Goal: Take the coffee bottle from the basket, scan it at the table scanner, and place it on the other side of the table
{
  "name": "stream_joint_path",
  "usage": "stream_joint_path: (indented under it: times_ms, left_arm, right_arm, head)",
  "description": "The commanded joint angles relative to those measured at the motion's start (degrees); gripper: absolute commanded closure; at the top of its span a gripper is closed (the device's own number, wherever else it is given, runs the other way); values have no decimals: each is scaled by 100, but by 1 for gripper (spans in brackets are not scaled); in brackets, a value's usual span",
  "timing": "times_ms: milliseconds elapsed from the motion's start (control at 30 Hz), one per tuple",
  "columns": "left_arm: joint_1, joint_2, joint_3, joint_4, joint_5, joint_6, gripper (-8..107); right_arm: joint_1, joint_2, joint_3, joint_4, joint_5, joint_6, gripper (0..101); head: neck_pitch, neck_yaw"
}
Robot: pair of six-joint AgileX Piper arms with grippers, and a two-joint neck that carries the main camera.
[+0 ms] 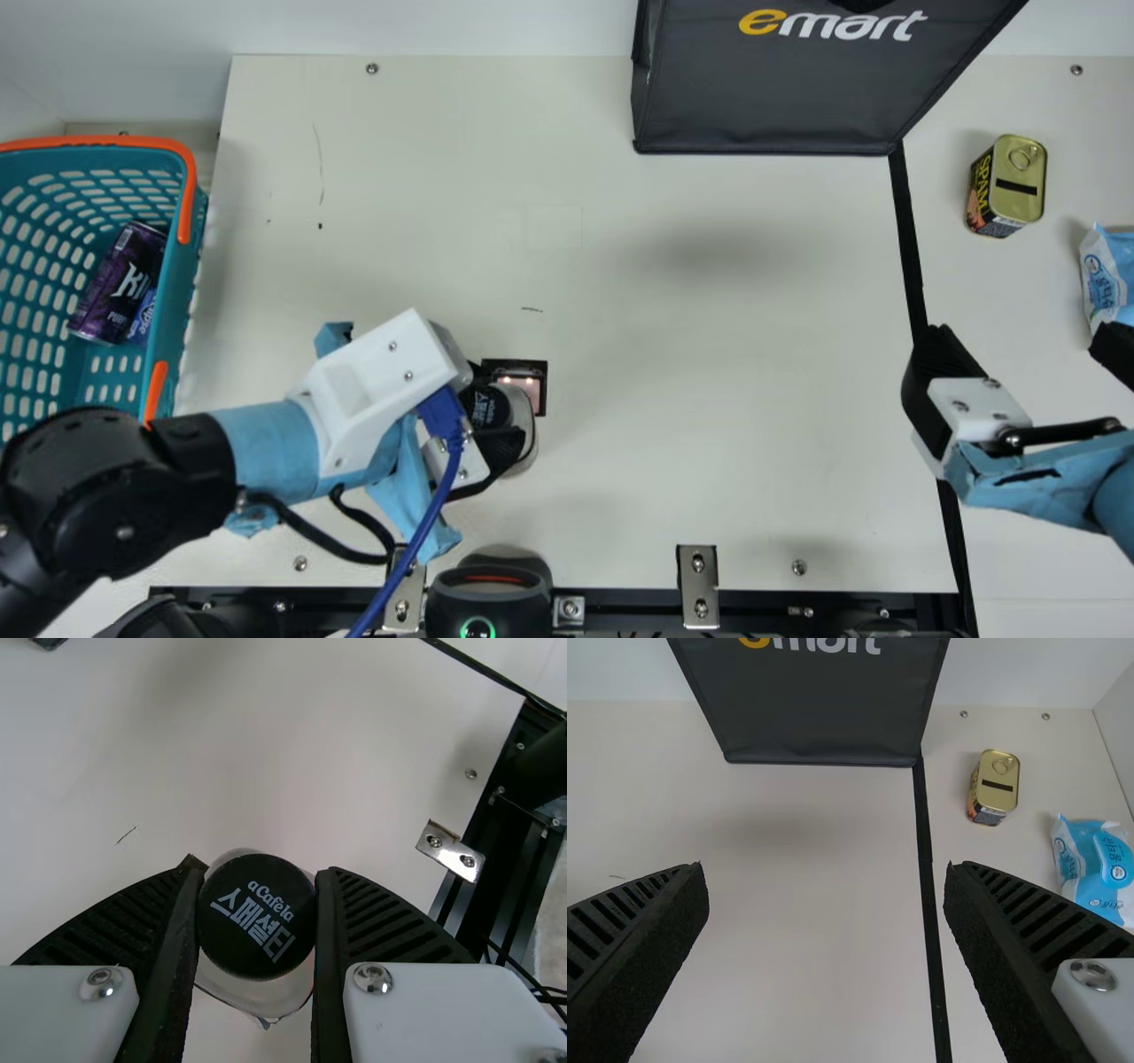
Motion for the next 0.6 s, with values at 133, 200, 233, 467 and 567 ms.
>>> stream_joint_path:
  times_ms: [133, 200, 233, 467, 567]
  left_arm:
    - [368, 123, -80, -578, 270, 1117, 107]
    - [463, 162, -103, -689, 330, 1322, 107]
    - [517, 187, -113, -747, 358, 1431, 107]
    - [819, 326, -152, -1106, 531, 2110, 107]
    - [923, 371, -175, -1203, 597, 2351, 107]
  right_arm:
    - [0, 0, 0, 0, 0, 0, 6]
    - [0, 0, 0, 0, 0, 0, 6]
    - [0, 0, 0, 0, 0, 0, 6]
    - [0, 0, 0, 0, 5, 0, 6]
    - [0, 0, 0, 0, 5, 0, 6]
  head:
    - [-157, 0]
    - [-157, 0]
    - [-157, 0]
    - [-157, 0]
    - [-157, 0]
